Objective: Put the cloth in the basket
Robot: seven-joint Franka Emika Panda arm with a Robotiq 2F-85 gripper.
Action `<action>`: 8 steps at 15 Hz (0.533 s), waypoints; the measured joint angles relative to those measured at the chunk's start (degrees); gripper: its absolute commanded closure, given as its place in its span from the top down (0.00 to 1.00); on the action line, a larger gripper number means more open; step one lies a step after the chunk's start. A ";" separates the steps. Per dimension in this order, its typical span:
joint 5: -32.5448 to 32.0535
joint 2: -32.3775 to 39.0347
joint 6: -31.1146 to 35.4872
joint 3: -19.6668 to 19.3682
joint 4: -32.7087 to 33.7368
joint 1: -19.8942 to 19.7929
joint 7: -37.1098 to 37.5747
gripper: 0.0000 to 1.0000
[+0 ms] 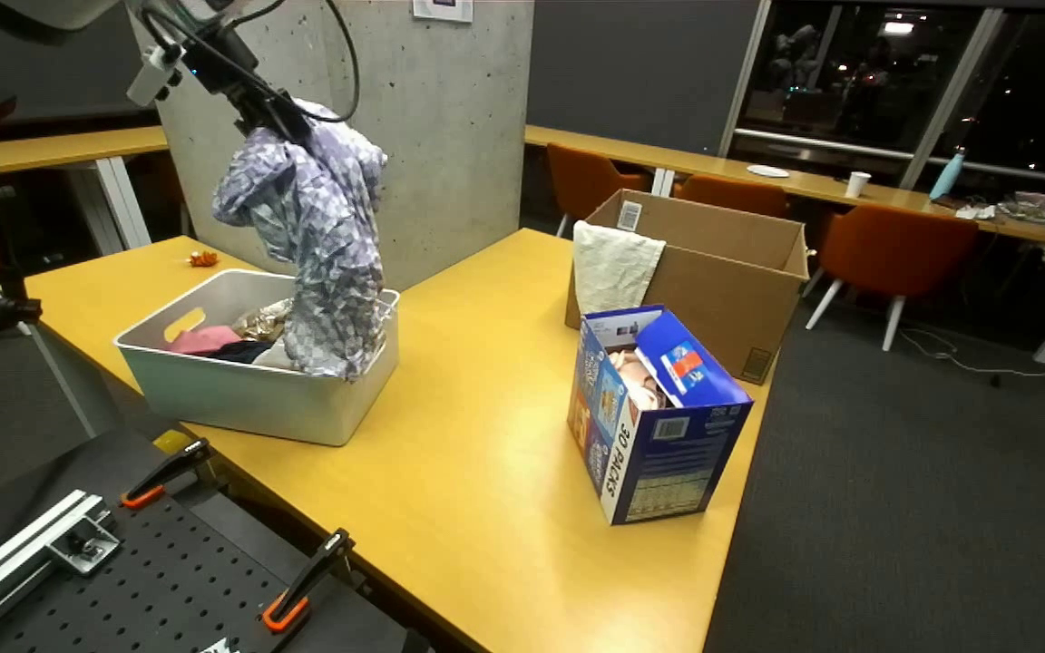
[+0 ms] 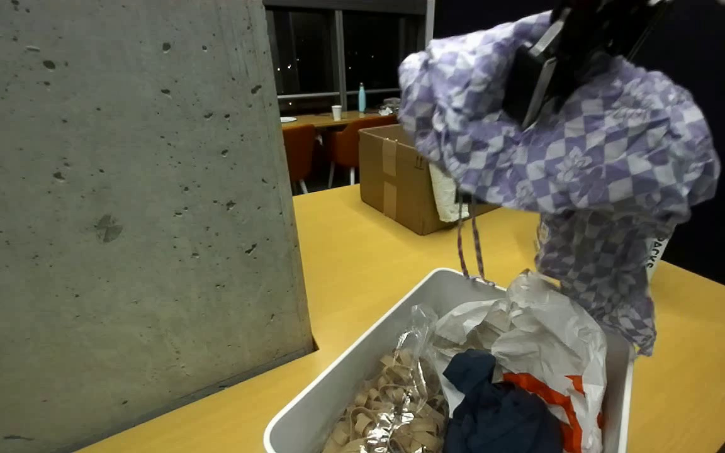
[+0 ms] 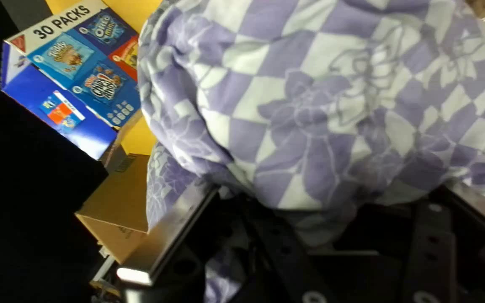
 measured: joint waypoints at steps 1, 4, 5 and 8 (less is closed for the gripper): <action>-0.31 2.72 -0.16 0.98 1.86 0.79 -0.33 0.00; -1.26 12.04 0.48 1.37 7.41 1.95 -2.72 0.00; -1.27 15.01 1.05 0.98 9.19 1.90 -4.09 0.00; -0.52 23.30 2.82 -0.74 14.54 1.43 -9.28 0.00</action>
